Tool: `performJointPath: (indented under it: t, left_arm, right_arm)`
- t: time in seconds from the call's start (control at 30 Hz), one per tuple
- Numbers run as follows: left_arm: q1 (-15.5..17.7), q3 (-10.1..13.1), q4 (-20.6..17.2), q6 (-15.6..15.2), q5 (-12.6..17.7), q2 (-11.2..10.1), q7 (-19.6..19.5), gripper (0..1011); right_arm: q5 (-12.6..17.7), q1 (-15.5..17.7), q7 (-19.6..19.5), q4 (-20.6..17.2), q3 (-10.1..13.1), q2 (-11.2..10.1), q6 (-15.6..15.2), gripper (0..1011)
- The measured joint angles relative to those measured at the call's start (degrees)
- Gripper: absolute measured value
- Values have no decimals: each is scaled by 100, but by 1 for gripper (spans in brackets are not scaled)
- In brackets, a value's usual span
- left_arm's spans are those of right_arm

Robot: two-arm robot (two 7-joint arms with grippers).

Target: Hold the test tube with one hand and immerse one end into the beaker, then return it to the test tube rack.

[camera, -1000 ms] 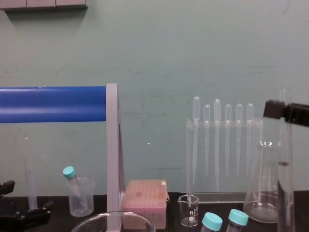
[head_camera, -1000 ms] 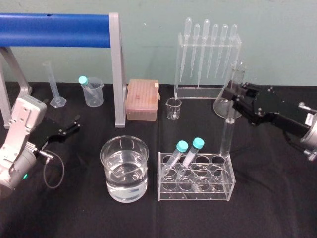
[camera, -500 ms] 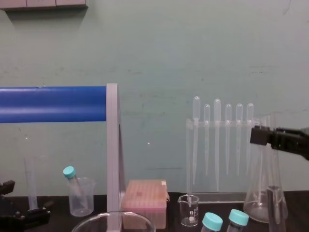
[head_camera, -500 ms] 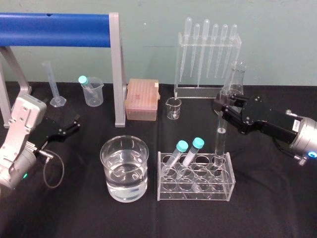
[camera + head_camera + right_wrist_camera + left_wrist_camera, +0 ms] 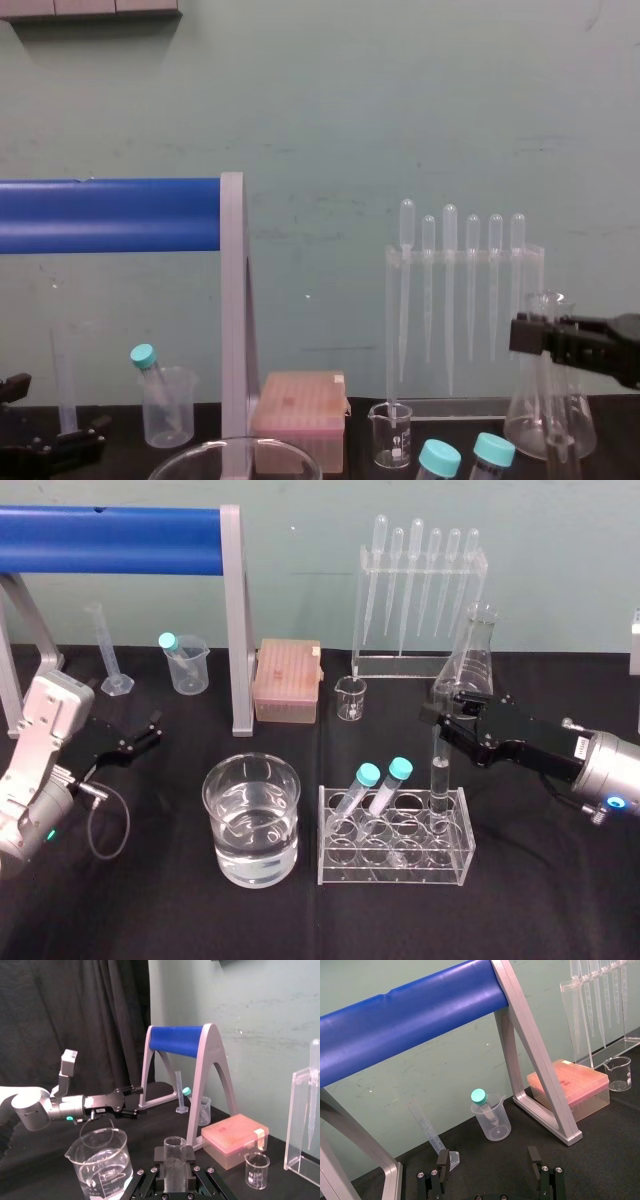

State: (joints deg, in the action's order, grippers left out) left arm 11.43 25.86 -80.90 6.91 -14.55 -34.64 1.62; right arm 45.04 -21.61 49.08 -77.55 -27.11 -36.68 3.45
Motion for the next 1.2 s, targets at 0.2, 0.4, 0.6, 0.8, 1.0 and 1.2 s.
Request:
performJointPath:
  t: [0.2,0.4,0.6,0.8,1.0,1.2]
  left_arm:
    - [0,0,0,0,0,0,0,1000]
    - [0,0,0,0,0,0,0,1000]
    - [0,0,0,0,0,0,0,1000]
    - [0,0,0,0,0,0,0,1000]
    - [0,0,0,0,0,0,0,1000]
    - [0,0,0,0,0,0,0,1000]
  right_arm:
    - [-88,-101,78,223,-84,67,31,226]
    - [-96,-108,81,233,-90,68,33,226]
    - [-90,-98,79,218,-80,64,33,226]
    - [-80,-91,77,208,-74,62,33,264]
    - [-74,-88,76,202,-70,59,32,456]
    - [-69,-85,74,199,-66,56,32,647]
